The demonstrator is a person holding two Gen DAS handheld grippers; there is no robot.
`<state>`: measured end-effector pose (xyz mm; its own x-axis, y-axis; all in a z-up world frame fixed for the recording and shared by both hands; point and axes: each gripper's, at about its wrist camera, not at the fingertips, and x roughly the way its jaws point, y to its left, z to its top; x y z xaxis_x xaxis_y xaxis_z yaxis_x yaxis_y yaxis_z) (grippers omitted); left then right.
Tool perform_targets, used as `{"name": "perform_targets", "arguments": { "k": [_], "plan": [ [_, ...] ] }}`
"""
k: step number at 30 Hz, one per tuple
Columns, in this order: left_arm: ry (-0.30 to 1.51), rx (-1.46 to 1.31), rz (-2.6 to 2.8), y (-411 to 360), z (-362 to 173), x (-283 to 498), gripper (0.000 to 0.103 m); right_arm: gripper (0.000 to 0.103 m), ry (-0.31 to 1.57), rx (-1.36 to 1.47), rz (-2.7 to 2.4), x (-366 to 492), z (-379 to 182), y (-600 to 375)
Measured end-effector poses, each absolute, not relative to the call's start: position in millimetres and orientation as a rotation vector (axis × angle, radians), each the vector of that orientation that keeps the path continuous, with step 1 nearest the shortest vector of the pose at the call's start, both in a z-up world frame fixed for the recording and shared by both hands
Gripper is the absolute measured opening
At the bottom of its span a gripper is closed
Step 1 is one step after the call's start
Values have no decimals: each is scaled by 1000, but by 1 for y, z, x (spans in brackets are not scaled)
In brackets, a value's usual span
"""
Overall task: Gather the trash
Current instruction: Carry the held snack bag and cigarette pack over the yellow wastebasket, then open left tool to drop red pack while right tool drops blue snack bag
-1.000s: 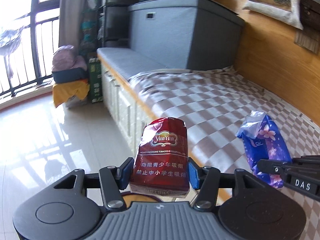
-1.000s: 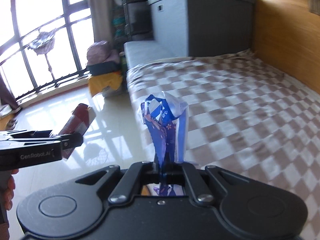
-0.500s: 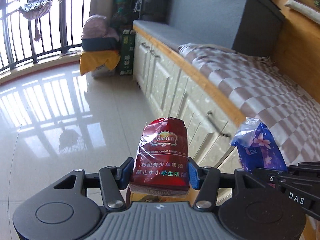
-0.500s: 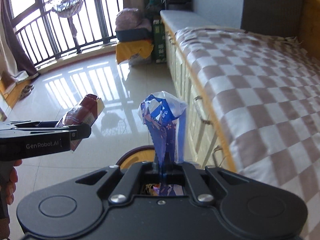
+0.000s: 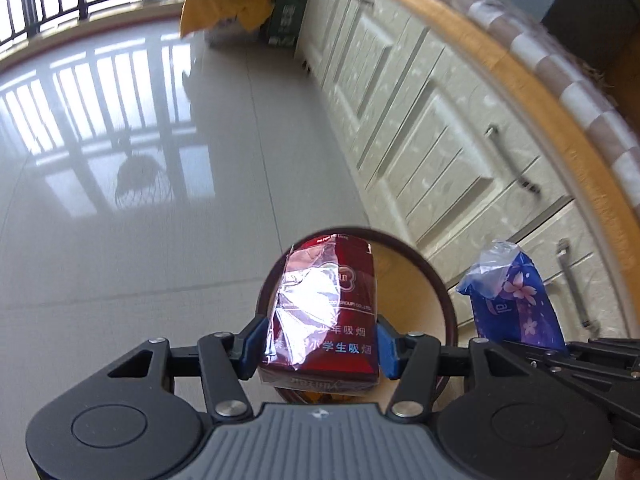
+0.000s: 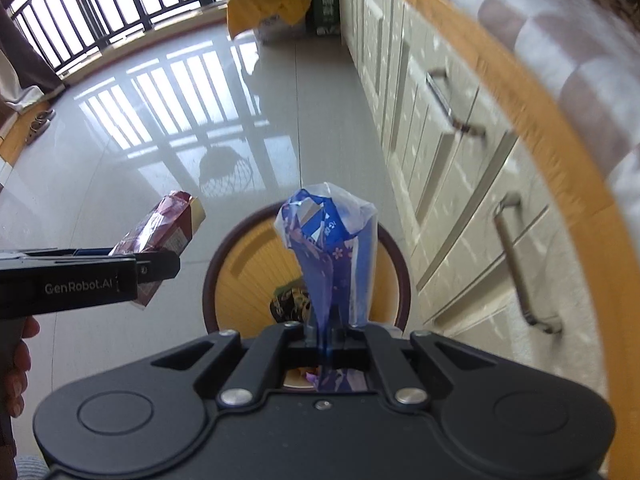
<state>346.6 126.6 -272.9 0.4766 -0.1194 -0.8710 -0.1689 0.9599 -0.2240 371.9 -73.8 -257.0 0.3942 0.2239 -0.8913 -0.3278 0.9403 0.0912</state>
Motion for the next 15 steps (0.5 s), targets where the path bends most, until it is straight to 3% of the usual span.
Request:
{"name": "perform_targets", "arguments": {
  "k": [15],
  "plan": [
    [1261, -420, 66, 118, -344, 377, 57, 2, 1254, -59, 326, 408, -321, -73]
  ]
}}
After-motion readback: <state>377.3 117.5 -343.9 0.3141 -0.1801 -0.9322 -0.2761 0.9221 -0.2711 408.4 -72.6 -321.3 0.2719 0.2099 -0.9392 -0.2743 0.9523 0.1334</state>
